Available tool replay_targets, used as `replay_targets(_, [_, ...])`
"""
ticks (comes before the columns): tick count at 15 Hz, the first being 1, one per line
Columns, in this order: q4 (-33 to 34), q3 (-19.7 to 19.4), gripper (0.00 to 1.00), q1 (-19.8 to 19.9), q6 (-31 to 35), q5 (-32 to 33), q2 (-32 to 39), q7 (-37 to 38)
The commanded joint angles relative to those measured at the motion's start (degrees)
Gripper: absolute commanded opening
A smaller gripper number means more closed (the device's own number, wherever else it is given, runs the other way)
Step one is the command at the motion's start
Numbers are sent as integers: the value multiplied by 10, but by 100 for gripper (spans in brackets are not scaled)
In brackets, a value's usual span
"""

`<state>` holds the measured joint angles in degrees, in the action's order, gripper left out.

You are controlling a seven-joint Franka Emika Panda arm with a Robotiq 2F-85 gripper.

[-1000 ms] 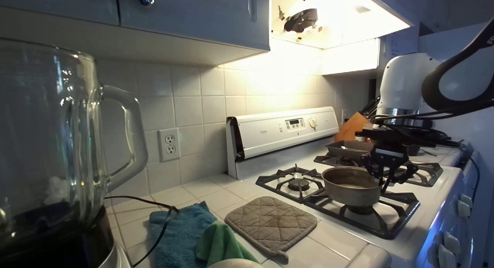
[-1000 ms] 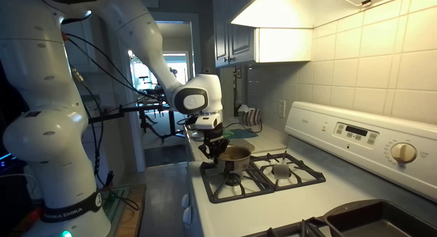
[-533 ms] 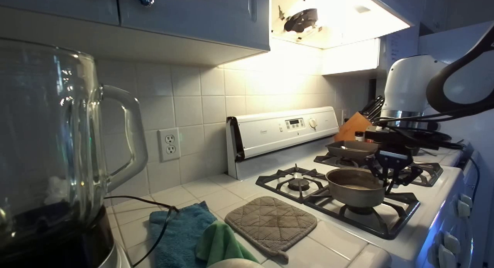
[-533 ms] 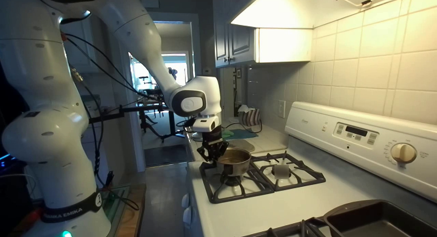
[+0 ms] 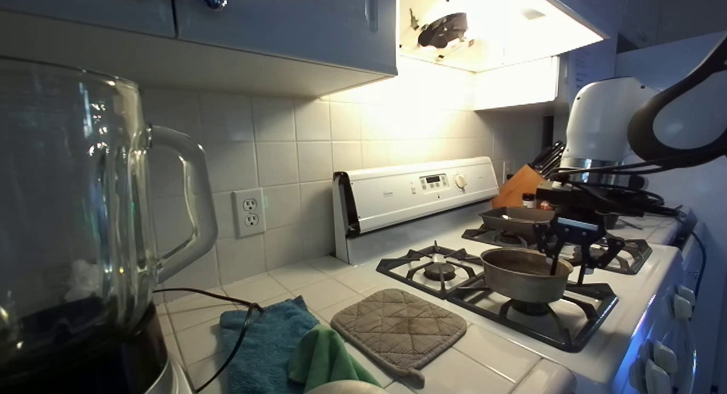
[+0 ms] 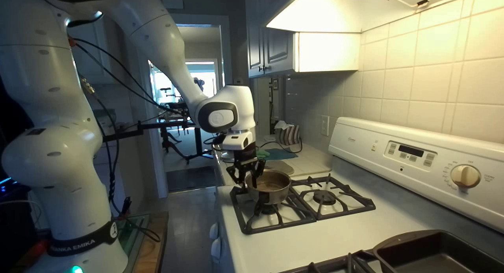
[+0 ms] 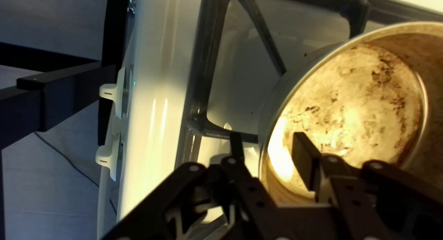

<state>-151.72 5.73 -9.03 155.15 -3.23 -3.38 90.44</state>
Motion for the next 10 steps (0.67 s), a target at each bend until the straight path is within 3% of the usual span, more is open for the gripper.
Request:
replay_targets(1, [-11,20,74,11,-2,22,-39,28])
replay_targets(5, [-1,41,100,15,-22,53,-67,39])
replay_targets(10, [42,68,100,12,-74,90,-73,1])
